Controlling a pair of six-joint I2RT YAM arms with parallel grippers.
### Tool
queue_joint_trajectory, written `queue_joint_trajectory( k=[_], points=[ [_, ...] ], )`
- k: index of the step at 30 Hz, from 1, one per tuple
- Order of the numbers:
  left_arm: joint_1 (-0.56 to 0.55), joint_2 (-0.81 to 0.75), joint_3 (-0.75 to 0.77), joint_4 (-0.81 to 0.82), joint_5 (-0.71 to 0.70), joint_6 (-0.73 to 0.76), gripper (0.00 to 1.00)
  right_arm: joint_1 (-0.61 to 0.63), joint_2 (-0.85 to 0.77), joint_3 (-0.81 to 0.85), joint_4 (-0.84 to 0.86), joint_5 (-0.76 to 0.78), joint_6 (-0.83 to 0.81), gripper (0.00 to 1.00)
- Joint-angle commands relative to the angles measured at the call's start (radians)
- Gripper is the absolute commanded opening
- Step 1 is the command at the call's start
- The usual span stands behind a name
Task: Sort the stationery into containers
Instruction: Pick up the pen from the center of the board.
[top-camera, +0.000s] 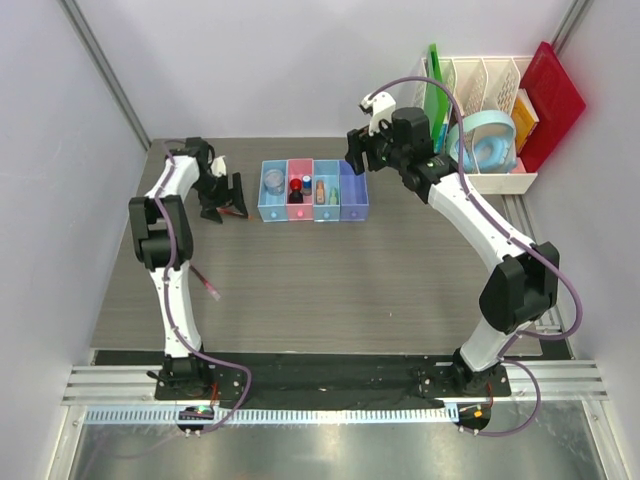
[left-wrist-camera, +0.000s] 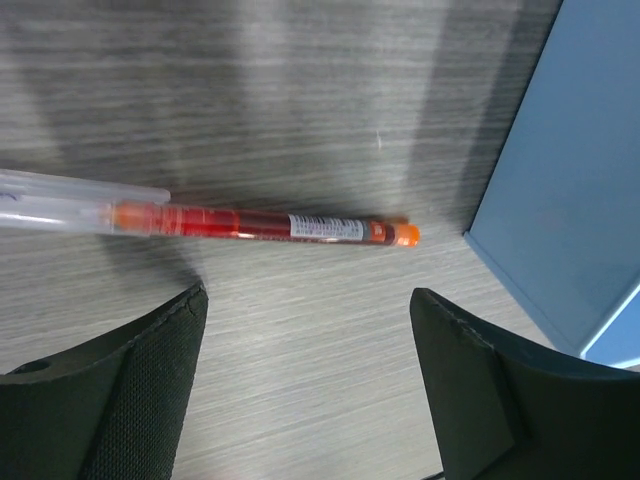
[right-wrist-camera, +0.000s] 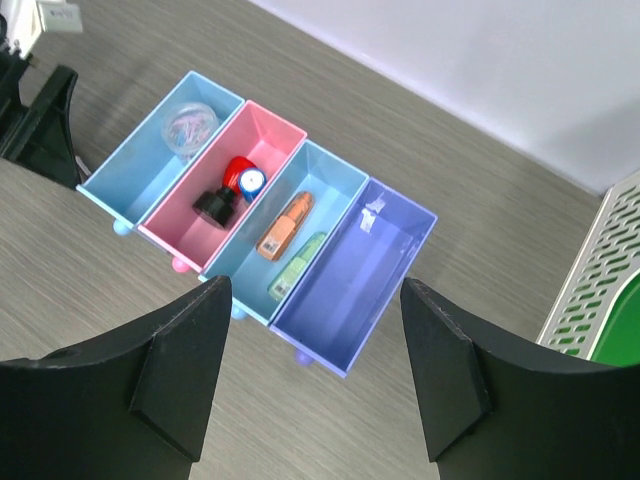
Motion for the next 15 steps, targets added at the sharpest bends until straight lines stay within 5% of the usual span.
queue_joint_trajectory(
  k=[1,15],
  points=[
    [-0.001,0.057,0.057,0.012,-0.017,-0.027,0.83,0.004,-0.059,-0.011,0.023,0.014,-0.015,0.74],
    [-0.026,0.194,0.251,-0.031,-0.140,-0.024,0.84,0.002,-0.078,-0.037,0.023,-0.005,0.007,0.74]
  ],
)
